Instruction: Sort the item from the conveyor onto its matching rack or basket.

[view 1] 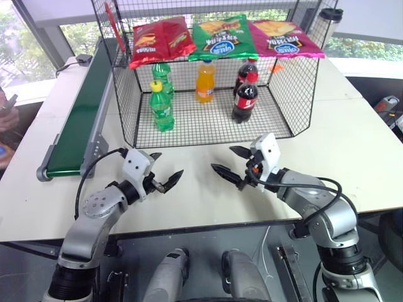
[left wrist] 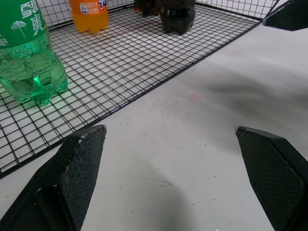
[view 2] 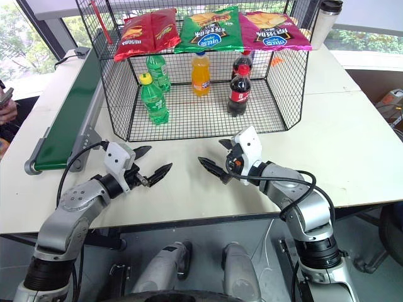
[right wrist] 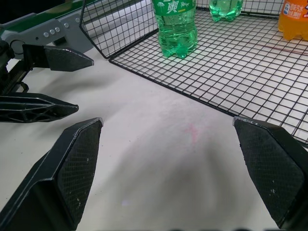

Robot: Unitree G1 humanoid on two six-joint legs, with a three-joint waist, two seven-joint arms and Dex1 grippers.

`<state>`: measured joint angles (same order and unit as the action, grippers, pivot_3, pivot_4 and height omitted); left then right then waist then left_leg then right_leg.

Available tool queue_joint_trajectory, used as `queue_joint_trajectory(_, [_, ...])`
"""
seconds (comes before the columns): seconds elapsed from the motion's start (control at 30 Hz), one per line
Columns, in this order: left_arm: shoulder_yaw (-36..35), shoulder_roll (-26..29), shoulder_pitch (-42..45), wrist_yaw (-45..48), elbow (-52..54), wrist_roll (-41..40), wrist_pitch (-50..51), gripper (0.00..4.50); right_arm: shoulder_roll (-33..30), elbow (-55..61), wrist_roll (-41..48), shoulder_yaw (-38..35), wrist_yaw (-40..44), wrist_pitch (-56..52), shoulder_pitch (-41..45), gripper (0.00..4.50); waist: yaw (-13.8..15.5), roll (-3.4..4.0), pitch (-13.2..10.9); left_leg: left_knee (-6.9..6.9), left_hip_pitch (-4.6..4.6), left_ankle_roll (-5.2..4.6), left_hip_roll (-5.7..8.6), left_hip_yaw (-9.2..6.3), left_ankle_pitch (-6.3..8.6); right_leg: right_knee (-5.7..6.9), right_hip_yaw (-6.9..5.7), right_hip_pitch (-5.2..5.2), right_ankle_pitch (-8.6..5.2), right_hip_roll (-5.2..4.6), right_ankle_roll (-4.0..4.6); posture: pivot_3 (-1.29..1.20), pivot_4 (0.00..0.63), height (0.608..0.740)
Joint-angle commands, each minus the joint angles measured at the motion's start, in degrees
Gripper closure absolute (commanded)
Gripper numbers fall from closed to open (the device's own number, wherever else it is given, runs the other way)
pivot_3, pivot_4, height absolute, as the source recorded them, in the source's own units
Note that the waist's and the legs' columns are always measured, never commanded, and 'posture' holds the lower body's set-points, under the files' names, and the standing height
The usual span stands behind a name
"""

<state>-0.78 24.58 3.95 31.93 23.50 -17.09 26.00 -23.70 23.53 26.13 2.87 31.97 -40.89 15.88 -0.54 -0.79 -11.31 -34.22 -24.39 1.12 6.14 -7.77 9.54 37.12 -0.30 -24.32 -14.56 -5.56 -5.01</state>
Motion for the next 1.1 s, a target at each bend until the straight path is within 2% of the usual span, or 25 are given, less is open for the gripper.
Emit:
queue_joint_trajectory(0.03, [-0.67, -0.09, -0.43, 0.19, 1.79, -0.89, -1.70, 0.00, -0.29, 2.90, 1.06, -0.36, 0.27, 0.22, 0.26, 0.02, 0.01, 0.00, 0.00, 0.00, 0.00, 0.00, 0.00, 0.00, 0.00, 0.00, 0.00, 0.00, 0.00, 0.00, 0.00, 0.00, 0.150, 0.739])
queue_joint_trajectory(1.1, [-1.13, -0.65, 1.73, -3.18, 1.38, -0.88, -0.19, 0.00, 0.01, 2.93, 1.25, -0.12, 0.12, -0.19, 0.30, 0.02, 0.01, 0.00, 0.00, 0.00, 0.00, 0.00, 0.00, 0.00, 0.00, -0.01, 0.00, 0.00, 0.01, 0.00, -0.01, 0.00, 0.150, 0.739])
